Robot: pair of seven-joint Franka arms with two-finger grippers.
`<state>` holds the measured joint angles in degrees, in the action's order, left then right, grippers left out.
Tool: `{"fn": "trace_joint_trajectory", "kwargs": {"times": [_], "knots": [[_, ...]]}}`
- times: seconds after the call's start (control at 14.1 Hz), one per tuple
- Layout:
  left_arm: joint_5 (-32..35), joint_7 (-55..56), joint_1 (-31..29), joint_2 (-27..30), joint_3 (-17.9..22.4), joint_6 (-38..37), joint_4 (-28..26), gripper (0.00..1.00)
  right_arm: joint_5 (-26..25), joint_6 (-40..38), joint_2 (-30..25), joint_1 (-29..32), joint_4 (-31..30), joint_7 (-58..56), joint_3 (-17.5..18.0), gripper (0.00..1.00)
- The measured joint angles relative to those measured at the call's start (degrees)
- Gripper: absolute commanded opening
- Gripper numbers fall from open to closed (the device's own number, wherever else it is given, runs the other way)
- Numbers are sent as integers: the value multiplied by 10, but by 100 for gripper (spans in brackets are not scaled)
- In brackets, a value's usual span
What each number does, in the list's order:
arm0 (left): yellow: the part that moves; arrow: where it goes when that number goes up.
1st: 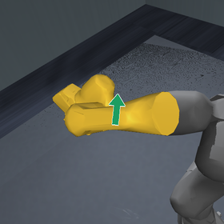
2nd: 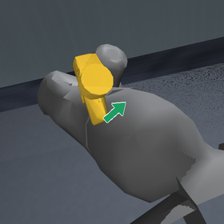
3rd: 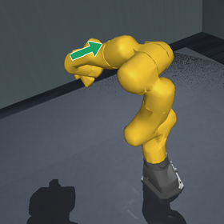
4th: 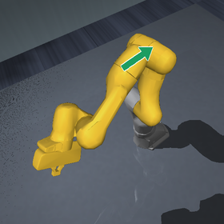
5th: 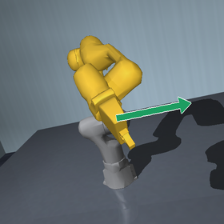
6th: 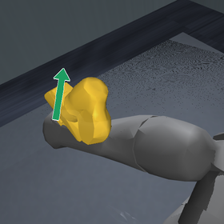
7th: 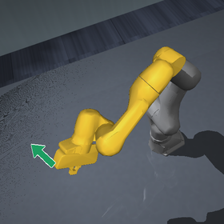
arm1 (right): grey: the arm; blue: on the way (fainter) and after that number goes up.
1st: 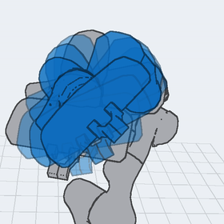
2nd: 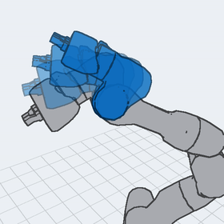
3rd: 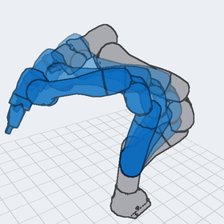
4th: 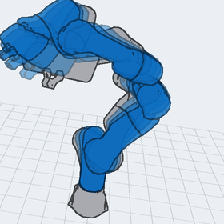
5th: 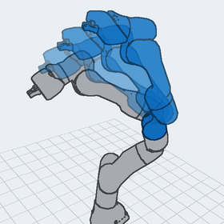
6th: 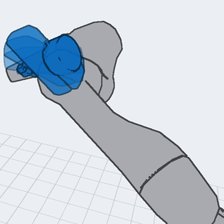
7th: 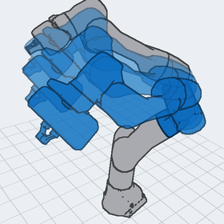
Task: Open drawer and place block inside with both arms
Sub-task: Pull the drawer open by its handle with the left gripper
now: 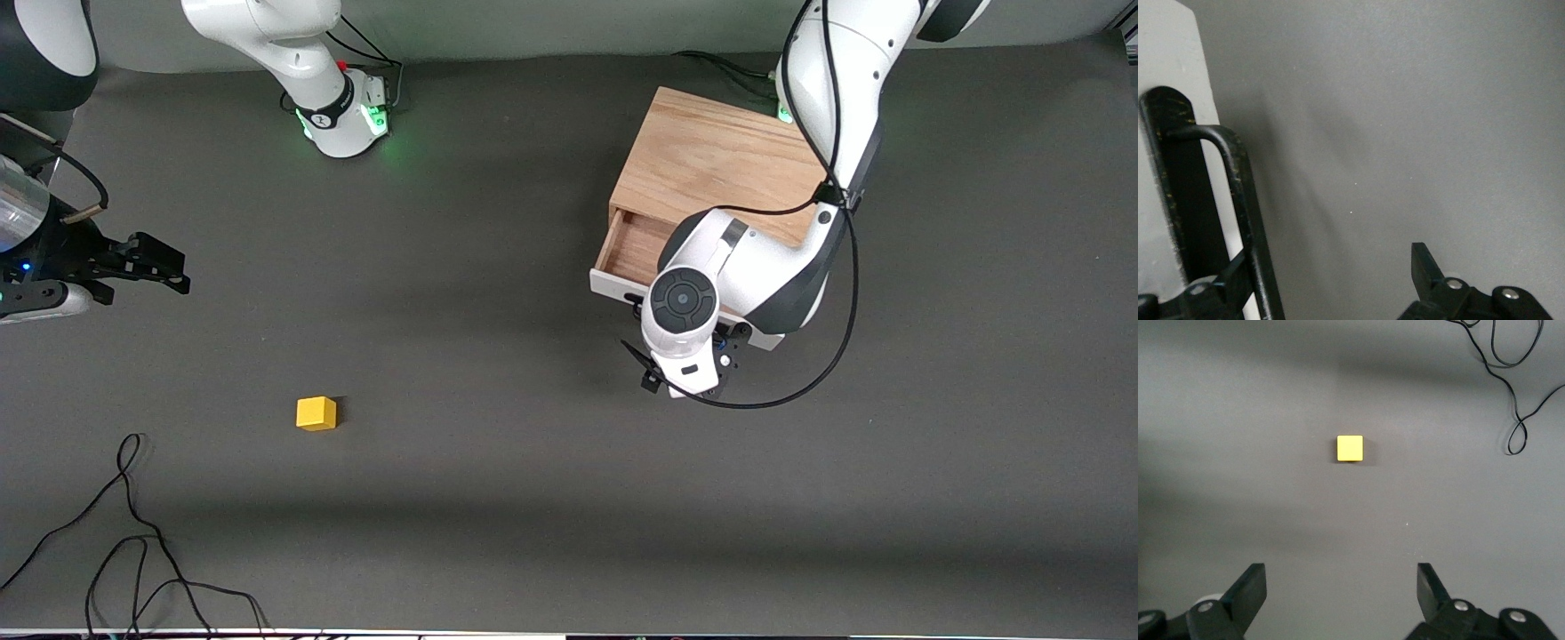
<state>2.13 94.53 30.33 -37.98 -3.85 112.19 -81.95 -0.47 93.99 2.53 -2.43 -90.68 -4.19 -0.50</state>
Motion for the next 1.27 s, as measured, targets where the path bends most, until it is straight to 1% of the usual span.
{"fn": "trace_joint_trajectory", "kwargs": {"times": [0.21,0.5,1.13,1.27], "knots": [[7,0,0,-2,-1,7,1,100,0,0,0,0,0,0,0,100],[16,0,0,-4,0,47,8,100,0,0,0,0,0,0,0,100],[22,0,0,-5,0,72,17,100,0,0,0,0,0,0,0,100],[28,0,0,-6,0,91,24,100,0,0,0,0,0,0,0,100]]}}
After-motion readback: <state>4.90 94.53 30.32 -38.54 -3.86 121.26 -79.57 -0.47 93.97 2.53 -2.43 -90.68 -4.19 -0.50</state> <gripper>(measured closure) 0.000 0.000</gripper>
